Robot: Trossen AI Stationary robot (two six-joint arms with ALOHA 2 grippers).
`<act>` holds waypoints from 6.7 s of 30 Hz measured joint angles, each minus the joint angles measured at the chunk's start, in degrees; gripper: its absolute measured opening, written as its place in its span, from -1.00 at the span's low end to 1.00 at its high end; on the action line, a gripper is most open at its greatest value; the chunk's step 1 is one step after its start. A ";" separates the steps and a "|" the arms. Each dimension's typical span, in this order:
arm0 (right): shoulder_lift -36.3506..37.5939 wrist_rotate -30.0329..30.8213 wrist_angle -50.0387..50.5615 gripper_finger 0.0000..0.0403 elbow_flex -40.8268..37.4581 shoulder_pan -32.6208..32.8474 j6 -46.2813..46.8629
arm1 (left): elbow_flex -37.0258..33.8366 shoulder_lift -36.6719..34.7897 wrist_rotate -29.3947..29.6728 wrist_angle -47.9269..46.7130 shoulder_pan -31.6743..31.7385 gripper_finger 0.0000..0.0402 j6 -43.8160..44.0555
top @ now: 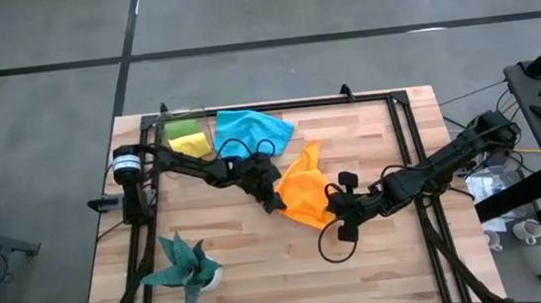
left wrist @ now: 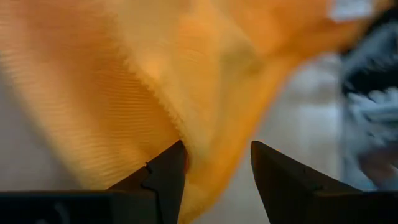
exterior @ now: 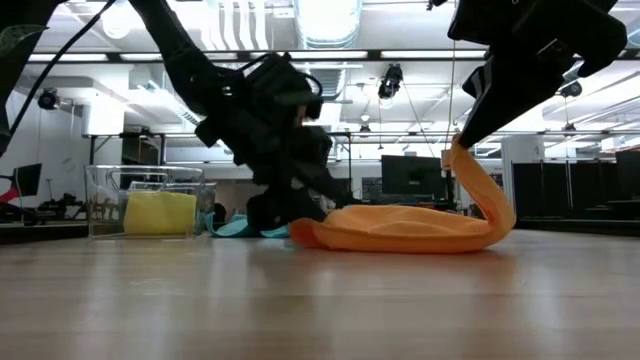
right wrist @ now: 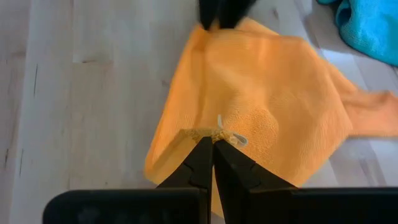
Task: Roll microfiber towels into tight, uniform cylinder then place into a basket
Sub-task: Fold the orange microfiber towel
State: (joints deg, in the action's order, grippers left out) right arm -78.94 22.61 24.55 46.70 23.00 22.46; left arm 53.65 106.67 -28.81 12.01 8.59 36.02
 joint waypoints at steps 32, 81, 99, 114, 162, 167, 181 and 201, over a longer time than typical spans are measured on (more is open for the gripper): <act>0.10 1.61 -1.11 -0.96 0.80 -0.02 -1.17 | 2.75 -4.54 4.15 -2.10 -5.00 -1.00 -11.27; 19.95 41.20 38.45 -0.96 32.83 -17.46 -16.05 | 14.04 -41.83 43.62 -14.90 9.54 -1.00 -36.37; 11.78 32.84 35.84 -0.96 32.53 -12.26 -7.86 | 12.50 -22.45 33.03 -18.67 4.00 -1.00 -36.88; 6.99 32.54 34.93 -0.96 34.51 -12.26 -5.92 | 0.51 -19.32 31.23 -0.33 -7.44 -0.89 -39.16; 6.69 32.24 34.36 -0.96 33.48 -12.28 -4.00 | 1.90 -0.94 53.83 23.06 -8.87 0.46 -33.79; 6.69 32.24 33.40 -0.96 33.48 -12.28 -4.00 | 2.29 -0.94 59.57 23.00 -8.87 0.46 -33.26; 6.69 32.27 32.81 -0.96 33.48 -12.31 -4.01 | 2.68 -0.94 66.79 17.74 -8.79 0.46 -30.28; 6.67 30.77 23.13 -0.96 33.09 -12.33 -1.44 | 3.34 2.68 70.55 21.04 -8.45 0.46 -25.81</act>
State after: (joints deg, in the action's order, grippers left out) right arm -72.27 53.38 47.69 79.79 10.68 21.02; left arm 57.00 109.35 41.74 33.05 0.14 10.21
